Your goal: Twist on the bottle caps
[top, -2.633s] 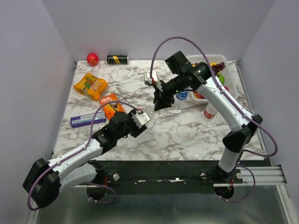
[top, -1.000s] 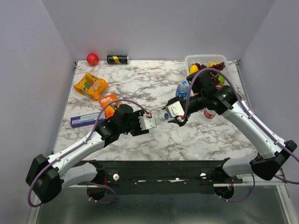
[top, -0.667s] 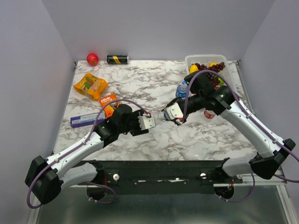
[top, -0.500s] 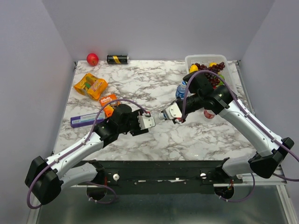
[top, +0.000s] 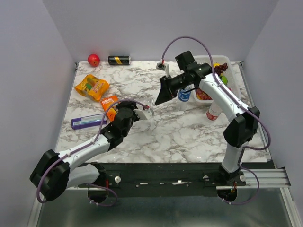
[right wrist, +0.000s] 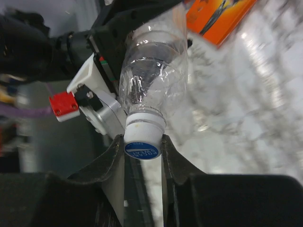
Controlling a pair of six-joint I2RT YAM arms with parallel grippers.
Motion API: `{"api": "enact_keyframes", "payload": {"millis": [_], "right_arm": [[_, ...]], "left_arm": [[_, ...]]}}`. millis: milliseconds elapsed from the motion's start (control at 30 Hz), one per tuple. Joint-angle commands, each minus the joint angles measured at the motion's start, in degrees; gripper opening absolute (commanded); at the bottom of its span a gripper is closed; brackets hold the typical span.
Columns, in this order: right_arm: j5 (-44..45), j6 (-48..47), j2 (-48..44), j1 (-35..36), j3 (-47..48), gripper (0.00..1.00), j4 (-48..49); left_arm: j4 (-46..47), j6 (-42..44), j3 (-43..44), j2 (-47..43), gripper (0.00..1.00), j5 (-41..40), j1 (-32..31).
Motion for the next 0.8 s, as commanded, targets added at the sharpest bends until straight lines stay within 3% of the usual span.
{"api": "enact_keyframes", "payload": {"millis": [0,100,200,233,300,333,433,467,533,567,600,633,767], "right_arm": [[-26.5,31.8,5.1,0.3,-8.4,0.02,2.4],[-32.5,38.8,6.6,-0.5,-7.6,0.03,8.6],[-31.2,37.9,7.3,-1.6,-3.5,0.10,11.1],[-28.6,36.7,7.2,-1.9,-0.1,0.24,10.9],[-26.3,31.5,6.9,-3.6,3.6,0.41,10.8],[-24.5,29.6,6.5,-4.3,7.4,0.46,10.1],[-19.1,20.4,5.0,-7.7,12.0,0.54,9.0],[-18.2,16.4,2.1,-8.8,12.4,0.55,8.8],[-13.5,-4.5,-2.9,-8.8,9.4,0.57,6.7],[-12.6,-10.5,-9.3,-8.2,2.2,0.59,7.9],[-12.0,-22.4,-13.3,-7.8,-2.4,0.60,8.7],[-10.7,-28.6,-16.9,-7.5,-6.5,0.61,9.5],[-6.2,-54.2,-32.8,-4.0,-24.2,0.67,9.2]], "left_arm": [[26.8,24.2,-4.1,0.0,0.00,-5.0,-1.7],[34.5,32.6,-8.8,0.3,0.00,-2.5,-1.8],[32.2,34.2,-9.2,-2.0,0.00,-1.5,-1.8],[25.9,30.6,-8.5,-2.8,0.00,-1.6,-1.9],[17.3,24.6,-5.2,-5.7,0.00,-1.4,-1.9],[6.4,21.4,-3.7,-6.5,0.00,-0.6,-1.9],[-12.3,7.2,1.0,-8.7,0.00,6.5,-1.9],[-16.4,2.5,2.5,-9.0,0.00,8.7,-1.8],[-25.4,-2.2,4.1,-10.2,0.00,18.4,-1.7],[-27.0,-3.6,5.1,-10.5,0.00,20.7,-1.7],[-28.4,-6.9,5.4,-11.1,0.00,24.2,-1.5],[-31.7,-7.4,6.0,-11.3,0.00,31.1,-0.6],[-35.5,-8.4,7.5,-10.7,0.00,39.3,-0.2]]}}
